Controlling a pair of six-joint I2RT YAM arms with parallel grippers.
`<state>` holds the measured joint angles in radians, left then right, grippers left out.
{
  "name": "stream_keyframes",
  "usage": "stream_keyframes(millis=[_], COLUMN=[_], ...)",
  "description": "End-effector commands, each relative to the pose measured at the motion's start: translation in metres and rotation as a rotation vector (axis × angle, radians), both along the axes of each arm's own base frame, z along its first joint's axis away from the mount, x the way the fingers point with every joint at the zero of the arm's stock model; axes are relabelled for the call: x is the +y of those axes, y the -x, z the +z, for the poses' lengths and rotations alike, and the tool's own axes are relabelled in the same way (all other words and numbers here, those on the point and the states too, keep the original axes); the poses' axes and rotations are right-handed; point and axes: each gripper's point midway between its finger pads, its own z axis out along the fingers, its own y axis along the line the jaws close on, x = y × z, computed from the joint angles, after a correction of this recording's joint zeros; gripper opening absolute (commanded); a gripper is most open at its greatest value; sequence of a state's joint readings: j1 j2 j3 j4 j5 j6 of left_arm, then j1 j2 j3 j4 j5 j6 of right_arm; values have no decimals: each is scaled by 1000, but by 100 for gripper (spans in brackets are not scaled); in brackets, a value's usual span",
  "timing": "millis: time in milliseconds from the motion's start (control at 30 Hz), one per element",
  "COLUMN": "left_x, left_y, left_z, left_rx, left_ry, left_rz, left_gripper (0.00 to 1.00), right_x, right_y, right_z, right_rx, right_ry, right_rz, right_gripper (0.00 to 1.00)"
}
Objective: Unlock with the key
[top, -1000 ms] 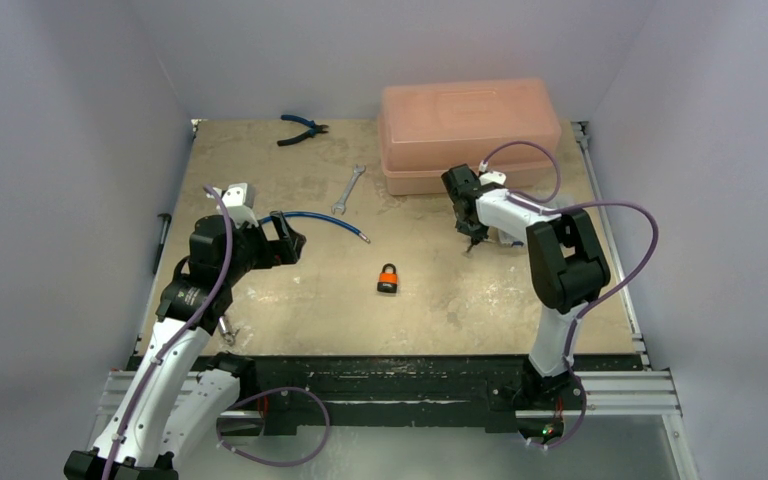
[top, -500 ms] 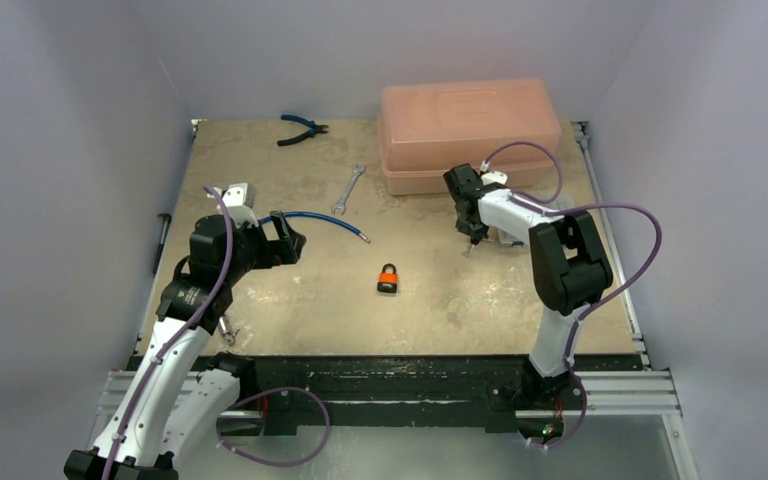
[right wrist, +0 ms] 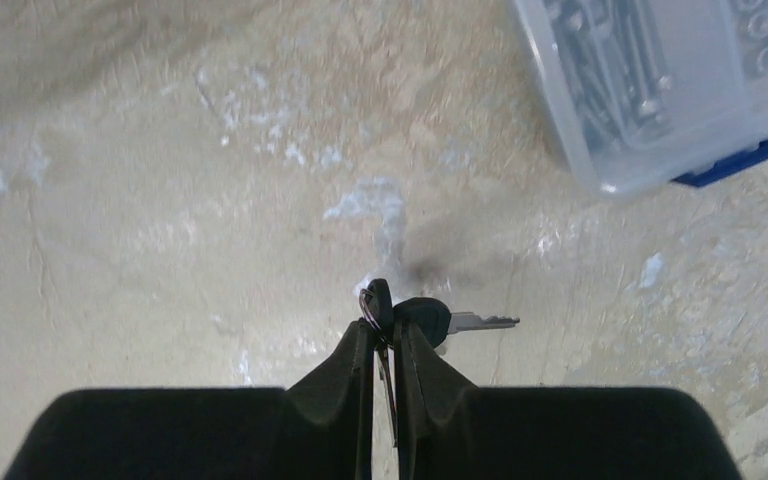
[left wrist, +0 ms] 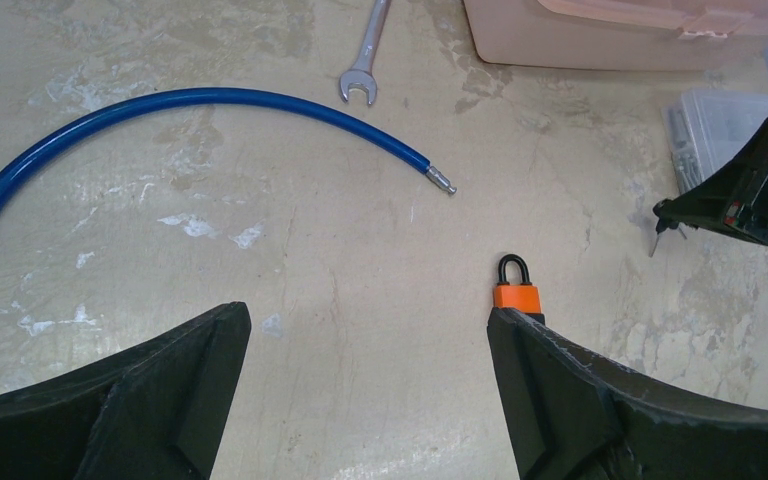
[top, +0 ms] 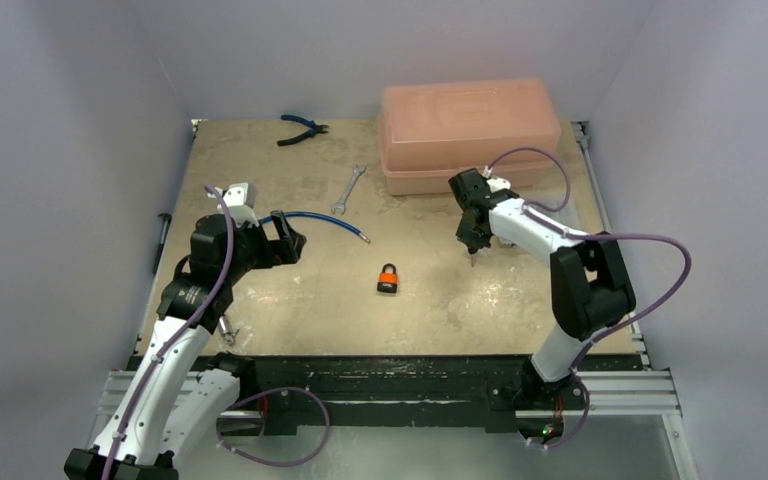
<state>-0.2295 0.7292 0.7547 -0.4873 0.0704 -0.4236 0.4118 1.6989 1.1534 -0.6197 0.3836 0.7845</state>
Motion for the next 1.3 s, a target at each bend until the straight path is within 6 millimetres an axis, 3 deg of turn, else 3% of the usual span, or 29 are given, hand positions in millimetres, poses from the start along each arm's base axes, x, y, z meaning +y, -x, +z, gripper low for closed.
stream_keyframes(millis=[0,67,100,200,267,367,500,633,733,867,1267], left_x=[3,3,3,3,3,3,-9,-21,-25,-26,-26], left_y=[-6,-6,-6,-6,-5,-6,-4,-1,0,-1,-2], left_z=[19,19,19,20,20,20,19,20,21,20,17], left_rx=[-61,-62,-62,-67,-68,-65,-62,-71,-77,-74,-60], left_ry=[0,0,0,1,1,0,25,59,69,72,64], left_rz=[11,12,12,13,14,14,-55,-117,-138,-149,-149], left_gripper=[96,96,96,96,96,96,96,95,94,92,90], right_x=[14,24,33,59,78,99,103,90,77,63,84], right_y=[34,47,53,73,78,73,61,59,65,81,67], right_z=[-5,-10,-12,-22,-17,7,48,65,60,36,28], right_rx=[63,75,79,93,70,5,-92,-124,-106,-65,-194], right_ry=[-50,-79,-101,-170,-224,-288,-312,-261,-220,-195,-171], right_rz=[71,105,127,193,242,286,309,279,231,209,565], right_gripper=[0,1,6,35,59,74,76,78,79,81,80])
